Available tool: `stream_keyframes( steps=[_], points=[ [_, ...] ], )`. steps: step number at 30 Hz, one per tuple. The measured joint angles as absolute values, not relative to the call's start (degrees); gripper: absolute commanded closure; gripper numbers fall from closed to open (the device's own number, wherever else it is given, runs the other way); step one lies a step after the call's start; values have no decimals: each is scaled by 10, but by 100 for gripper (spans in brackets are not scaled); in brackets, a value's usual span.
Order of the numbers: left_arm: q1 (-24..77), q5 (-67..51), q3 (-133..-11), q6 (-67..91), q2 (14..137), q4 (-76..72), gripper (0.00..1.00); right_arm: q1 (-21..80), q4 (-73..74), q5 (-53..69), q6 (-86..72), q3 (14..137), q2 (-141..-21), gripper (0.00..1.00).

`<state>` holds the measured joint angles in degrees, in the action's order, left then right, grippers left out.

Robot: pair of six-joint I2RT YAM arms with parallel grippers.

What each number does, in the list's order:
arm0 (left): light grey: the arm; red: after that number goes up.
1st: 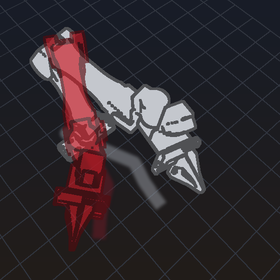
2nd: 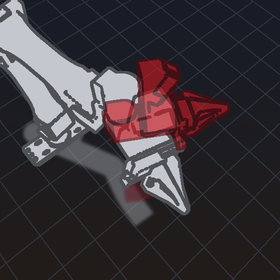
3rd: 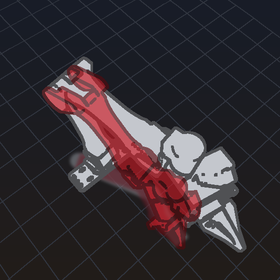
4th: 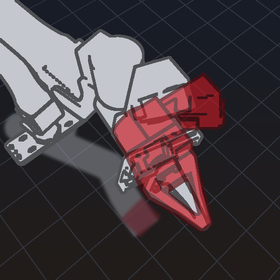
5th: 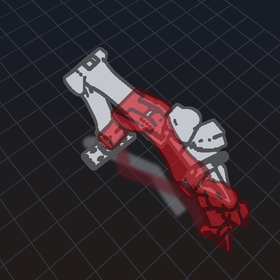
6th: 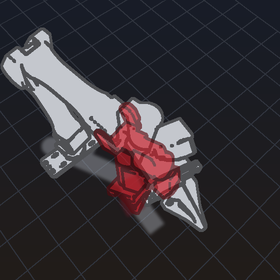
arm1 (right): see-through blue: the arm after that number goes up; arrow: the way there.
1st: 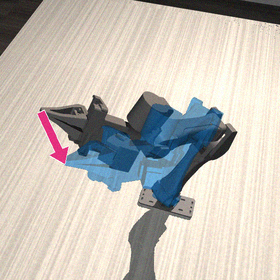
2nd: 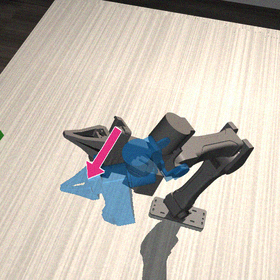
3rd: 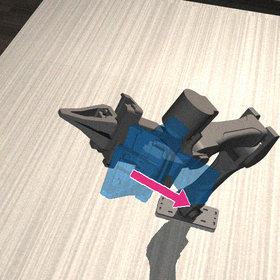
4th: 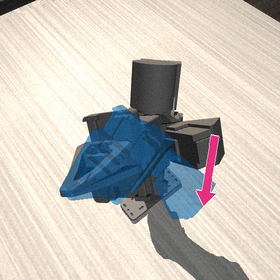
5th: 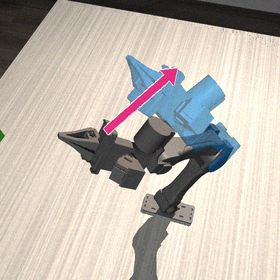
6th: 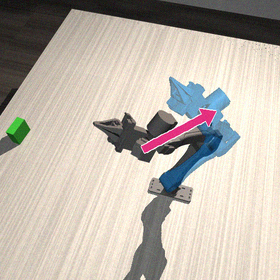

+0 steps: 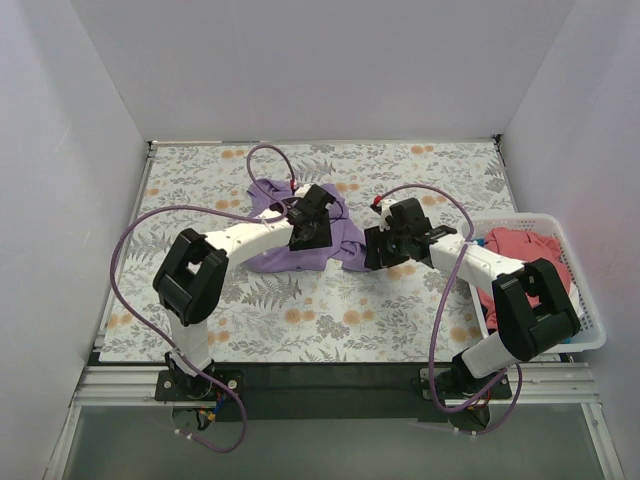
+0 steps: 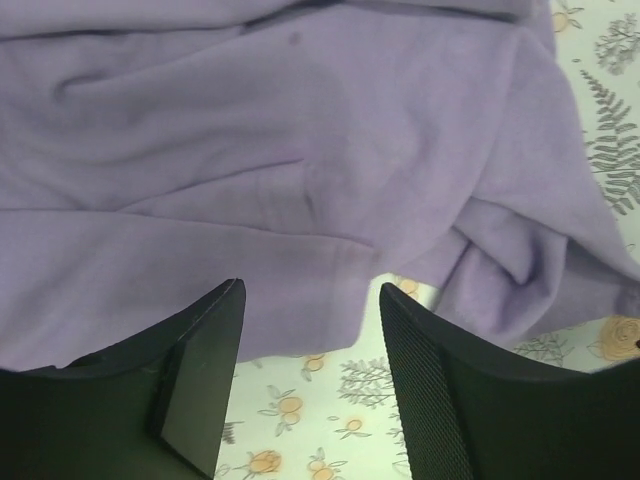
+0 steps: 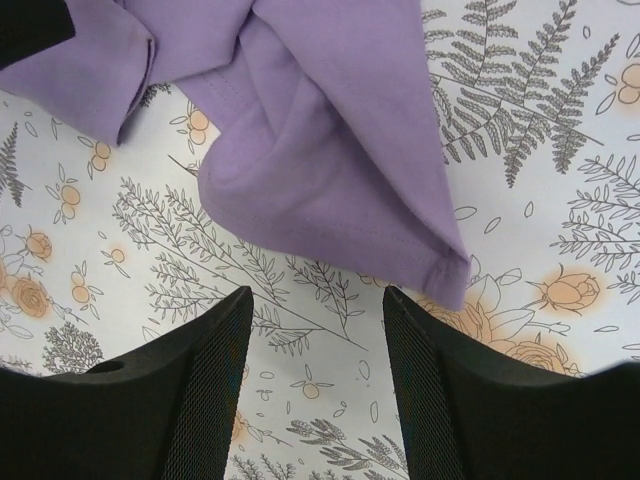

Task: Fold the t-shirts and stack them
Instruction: Flatten the tshirt out

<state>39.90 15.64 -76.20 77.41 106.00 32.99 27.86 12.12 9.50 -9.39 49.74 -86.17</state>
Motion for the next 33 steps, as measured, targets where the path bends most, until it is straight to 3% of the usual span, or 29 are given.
stream_keyframes(
  steps=[14,23,29,33],
  points=[
    [423,177,-828,803,1157,331,61,279,117,90,-90,459,-850,39],
    [437,187,-841,806,1169,342,64,279,107,91,-90,456,-846,39],
    [442,192,-841,811,1169,354,80,279,103,92,-90,452,-844,39],
    [443,198,-841,812,1169,359,100,279,102,92,-90,452,-844,39]
  ],
)
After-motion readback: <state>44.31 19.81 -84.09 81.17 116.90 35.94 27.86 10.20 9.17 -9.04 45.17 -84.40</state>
